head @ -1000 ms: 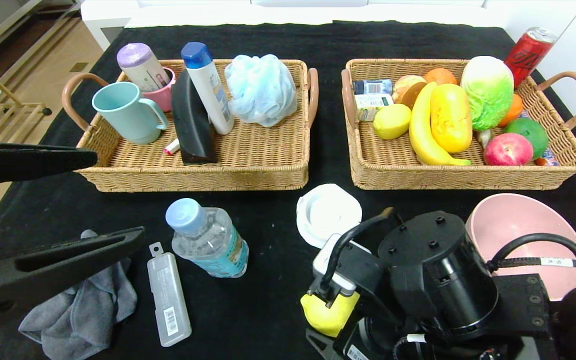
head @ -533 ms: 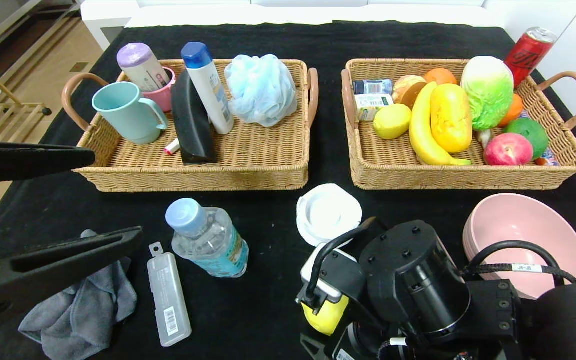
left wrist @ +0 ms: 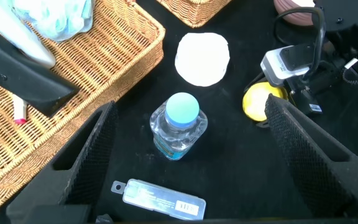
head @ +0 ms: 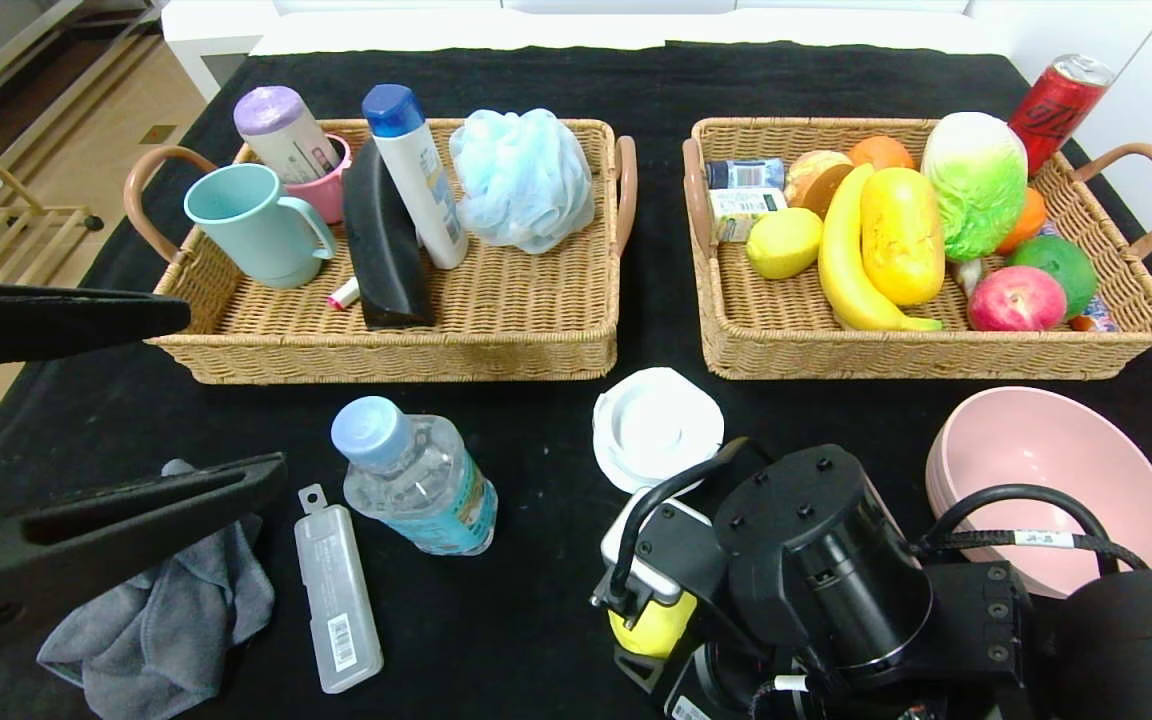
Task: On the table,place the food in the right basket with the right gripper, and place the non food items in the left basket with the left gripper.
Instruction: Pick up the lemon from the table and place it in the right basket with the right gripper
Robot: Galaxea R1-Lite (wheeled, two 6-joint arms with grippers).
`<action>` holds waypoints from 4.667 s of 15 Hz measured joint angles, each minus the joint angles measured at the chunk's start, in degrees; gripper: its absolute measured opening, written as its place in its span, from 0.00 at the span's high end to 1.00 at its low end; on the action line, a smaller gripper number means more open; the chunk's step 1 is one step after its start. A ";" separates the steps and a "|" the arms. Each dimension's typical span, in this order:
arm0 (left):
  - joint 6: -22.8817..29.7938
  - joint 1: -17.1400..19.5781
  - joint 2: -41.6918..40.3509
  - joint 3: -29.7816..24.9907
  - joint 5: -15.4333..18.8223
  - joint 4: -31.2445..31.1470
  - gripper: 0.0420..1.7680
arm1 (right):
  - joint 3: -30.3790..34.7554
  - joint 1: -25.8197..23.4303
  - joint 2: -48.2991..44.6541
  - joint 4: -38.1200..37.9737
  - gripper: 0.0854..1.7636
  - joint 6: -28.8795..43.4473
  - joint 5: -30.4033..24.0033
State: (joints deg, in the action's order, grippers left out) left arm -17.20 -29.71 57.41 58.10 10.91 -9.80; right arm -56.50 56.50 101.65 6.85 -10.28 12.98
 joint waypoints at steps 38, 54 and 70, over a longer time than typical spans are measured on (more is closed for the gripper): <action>0.00 0.00 -0.13 0.00 0.09 0.00 0.03 | -8.02 -23.02 -16.26 2.21 0.38 2.45 -9.55; 0.04 0.00 -0.18 0.00 0.11 0.00 0.03 | -26.77 -53.24 -7.44 2.13 0.38 6.01 -9.74; -0.02 0.00 0.06 -0.17 0.09 0.02 0.03 | -34.06 -62.83 0.78 1.96 0.38 11.09 -13.80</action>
State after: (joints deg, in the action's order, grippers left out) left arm -17.23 -29.71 57.47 57.93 11.00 -9.78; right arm -90.56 -6.33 102.43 8.81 0.82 -0.82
